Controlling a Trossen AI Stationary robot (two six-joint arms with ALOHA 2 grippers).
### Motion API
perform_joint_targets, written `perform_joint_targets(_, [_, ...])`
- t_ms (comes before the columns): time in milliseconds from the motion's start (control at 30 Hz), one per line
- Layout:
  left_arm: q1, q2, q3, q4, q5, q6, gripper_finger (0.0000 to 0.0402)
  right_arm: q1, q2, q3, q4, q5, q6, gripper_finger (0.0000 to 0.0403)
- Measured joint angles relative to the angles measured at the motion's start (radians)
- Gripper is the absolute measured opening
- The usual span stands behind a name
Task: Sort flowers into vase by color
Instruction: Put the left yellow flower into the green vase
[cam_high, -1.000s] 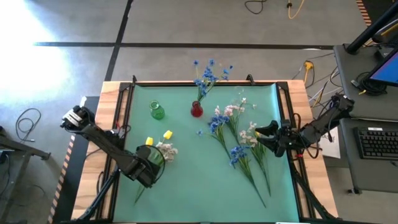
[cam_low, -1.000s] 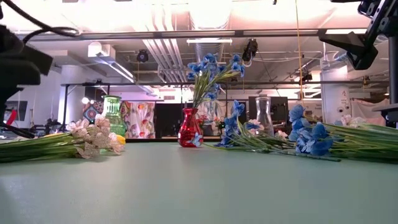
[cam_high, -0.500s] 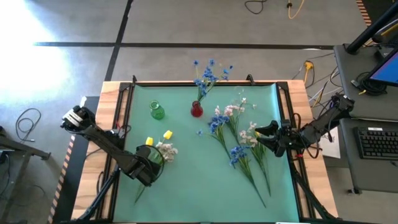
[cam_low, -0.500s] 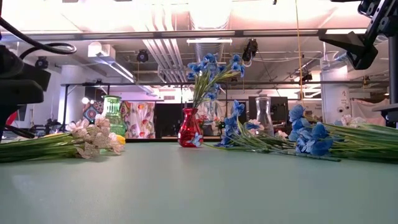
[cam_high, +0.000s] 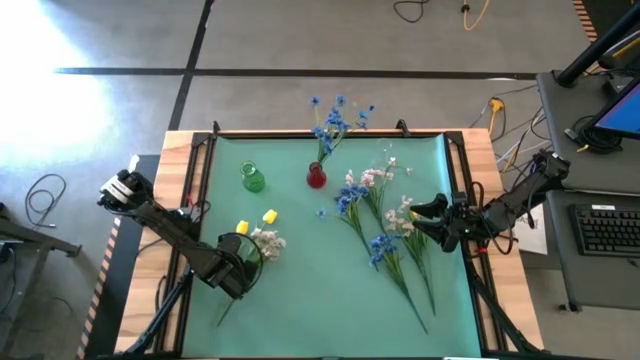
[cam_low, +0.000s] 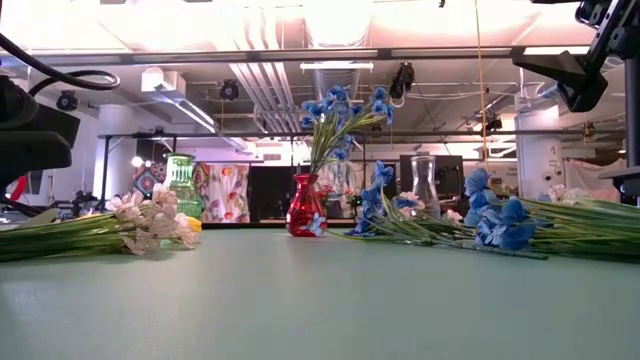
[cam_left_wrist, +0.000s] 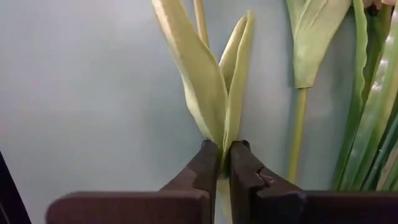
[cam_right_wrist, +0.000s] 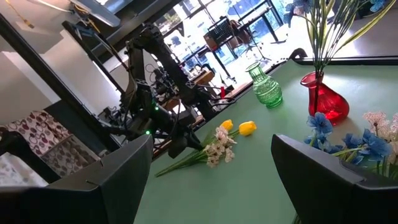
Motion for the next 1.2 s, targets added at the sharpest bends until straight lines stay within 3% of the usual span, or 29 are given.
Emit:
perform_joint_targets(267, [0.0,-0.001,0.087,-0.114,-0.029,0.031,0.0,0.0,0.0,0.0,-0.001,0.0,-0.001,0.032])
perform_joint_targets(467, [0.0,-0.008,0.222,-0.363,-0.082,0.04,0.0,0.0,0.0,0.0,-0.004,-0.001,-0.005,0.032])
perform_joint_targets(600, [-0.001,-0.032,0.318,-0.427,-0.232,0.107,0.0,0.0,0.0,0.0,-0.004,-0.002,-0.008,0.032])
perform_joint_targets(700, [-0.001,-0.073,0.388,-0.397,-0.42,0.222,0.0,0.0,0.0,0.0,-0.003,-0.002,-0.008,0.032])
perform_joint_targets(833, [-0.005,-0.138,0.465,-0.236,-0.691,0.557,0.0,0.0,0.0,0.0,-0.003,-0.002,-0.008,0.032])
perform_joint_targets(967, [-0.003,-0.217,0.499,0.001,-0.865,0.965,0.0,0.0,0.0,0.0,-0.003,-0.002,-0.008,0.032])
perform_joint_targets(1100, [0.021,-0.289,0.492,0.265,-0.911,1.354,0.0,0.0,0.0,0.0,-0.003,-0.002,-0.008,0.032])
perform_joint_targets(1200, [0.07,-0.323,0.477,0.51,-0.824,1.662,0.0,0.0,0.0,0.0,-0.003,-0.001,-0.008,0.032])
